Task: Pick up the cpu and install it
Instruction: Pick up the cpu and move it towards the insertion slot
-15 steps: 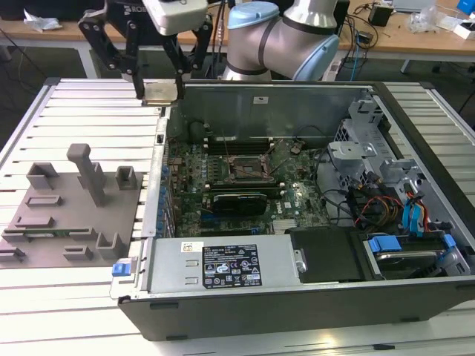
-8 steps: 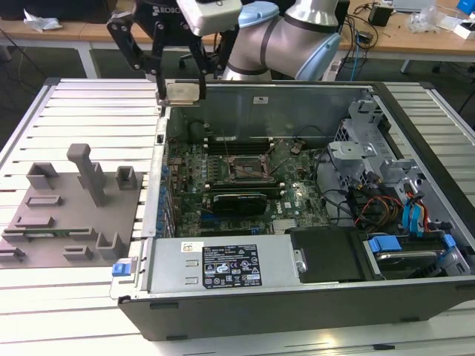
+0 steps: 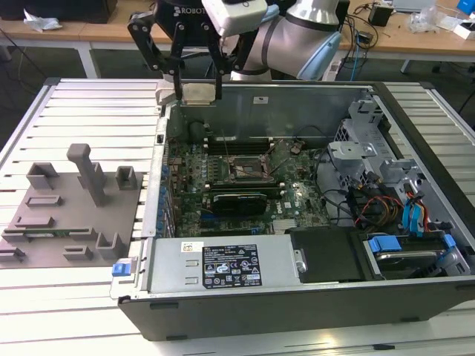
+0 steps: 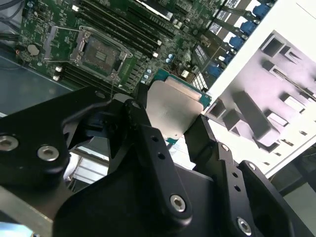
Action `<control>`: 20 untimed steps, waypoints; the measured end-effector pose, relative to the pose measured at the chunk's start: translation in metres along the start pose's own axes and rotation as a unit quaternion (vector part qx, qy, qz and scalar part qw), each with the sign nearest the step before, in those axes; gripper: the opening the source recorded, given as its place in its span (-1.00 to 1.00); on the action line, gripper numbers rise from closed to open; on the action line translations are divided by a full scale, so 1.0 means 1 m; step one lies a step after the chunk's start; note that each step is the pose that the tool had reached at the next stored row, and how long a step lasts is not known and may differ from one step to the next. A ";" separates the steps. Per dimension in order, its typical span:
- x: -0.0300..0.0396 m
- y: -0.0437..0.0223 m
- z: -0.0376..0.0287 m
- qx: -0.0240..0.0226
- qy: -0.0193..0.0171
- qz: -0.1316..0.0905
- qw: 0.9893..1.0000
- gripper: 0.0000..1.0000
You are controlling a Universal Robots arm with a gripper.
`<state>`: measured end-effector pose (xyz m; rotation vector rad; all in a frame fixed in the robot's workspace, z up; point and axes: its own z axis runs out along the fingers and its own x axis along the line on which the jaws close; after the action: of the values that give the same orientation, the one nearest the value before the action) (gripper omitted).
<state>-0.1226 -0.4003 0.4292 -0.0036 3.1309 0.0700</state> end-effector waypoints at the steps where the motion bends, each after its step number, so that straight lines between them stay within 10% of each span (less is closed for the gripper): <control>1: 0.0000 0.0000 0.0000 0.000 0.000 0.000 1.000 0.09; 20: -0.0302 -0.0009 0.0397 0.000 0.002 0.000 1.000 0.09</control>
<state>-0.0920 -0.3993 0.3898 -0.0036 3.1345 0.0709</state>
